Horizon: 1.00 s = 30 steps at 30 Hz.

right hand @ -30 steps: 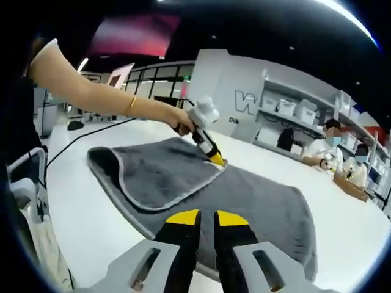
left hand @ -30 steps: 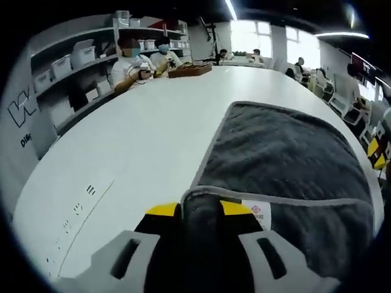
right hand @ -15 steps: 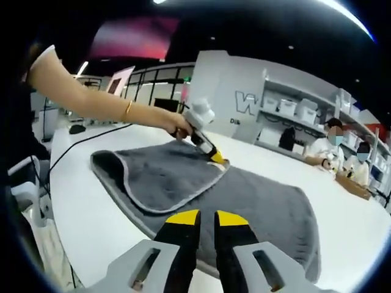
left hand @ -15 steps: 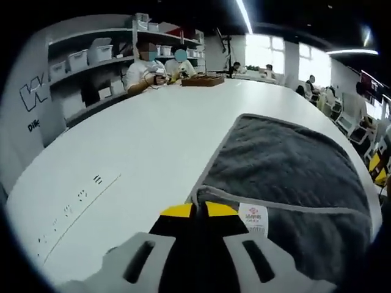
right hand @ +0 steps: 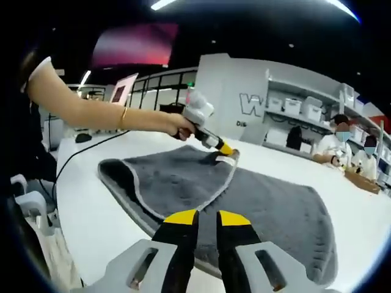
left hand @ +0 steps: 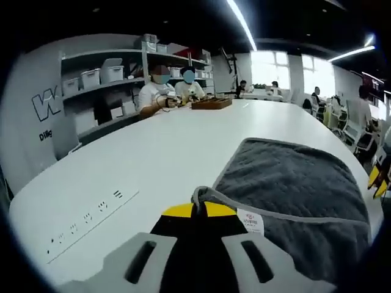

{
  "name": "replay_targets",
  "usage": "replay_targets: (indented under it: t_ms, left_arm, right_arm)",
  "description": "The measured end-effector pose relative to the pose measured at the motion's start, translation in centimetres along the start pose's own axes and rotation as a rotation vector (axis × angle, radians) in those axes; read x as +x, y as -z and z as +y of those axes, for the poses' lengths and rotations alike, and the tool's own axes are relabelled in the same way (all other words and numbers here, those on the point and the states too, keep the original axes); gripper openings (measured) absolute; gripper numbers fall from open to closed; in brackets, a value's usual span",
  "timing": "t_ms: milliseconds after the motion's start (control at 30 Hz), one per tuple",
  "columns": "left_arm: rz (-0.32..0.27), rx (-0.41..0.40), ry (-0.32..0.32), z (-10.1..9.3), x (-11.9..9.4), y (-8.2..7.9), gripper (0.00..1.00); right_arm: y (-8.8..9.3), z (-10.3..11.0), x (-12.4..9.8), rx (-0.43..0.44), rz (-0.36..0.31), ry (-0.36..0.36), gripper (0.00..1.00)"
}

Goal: Open the folded towel by lifting each exposed corner and separating the folded layers until the towel lies flat within the target outline without major curled edges

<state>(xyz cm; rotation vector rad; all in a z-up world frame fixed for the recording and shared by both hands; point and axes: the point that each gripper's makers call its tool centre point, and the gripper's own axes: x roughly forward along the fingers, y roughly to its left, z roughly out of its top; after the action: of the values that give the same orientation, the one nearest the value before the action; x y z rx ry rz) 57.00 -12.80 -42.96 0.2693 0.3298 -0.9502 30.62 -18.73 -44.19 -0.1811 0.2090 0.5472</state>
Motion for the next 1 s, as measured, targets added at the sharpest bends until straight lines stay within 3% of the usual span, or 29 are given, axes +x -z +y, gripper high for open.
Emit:
replay_targets:
  t_ms: [167,367,600,1000]
  left_arm:
    - [-0.081,-0.046,0.002,0.0,-1.4,-1.0,0.03]
    - [-0.119,-0.111,0.017,0.4,-2.8,-1.0,0.03]
    - [-0.17,-0.127,-0.005,1.2,-4.5,-1.0,0.03]
    - [-0.259,-0.109,-0.007,1.8,-7.2,-1.8,0.03]
  right_arm:
    - [0.5,0.7,0.8,0.032,0.015,-0.018,0.09]
    - [0.5,1.4,1.4,0.034,0.022,-0.033,0.09]
    - [0.2,1.9,1.9,0.042,0.01,-0.032,0.09]
    - [1.4,1.6,3.2,0.093,0.04,-0.018,0.09]
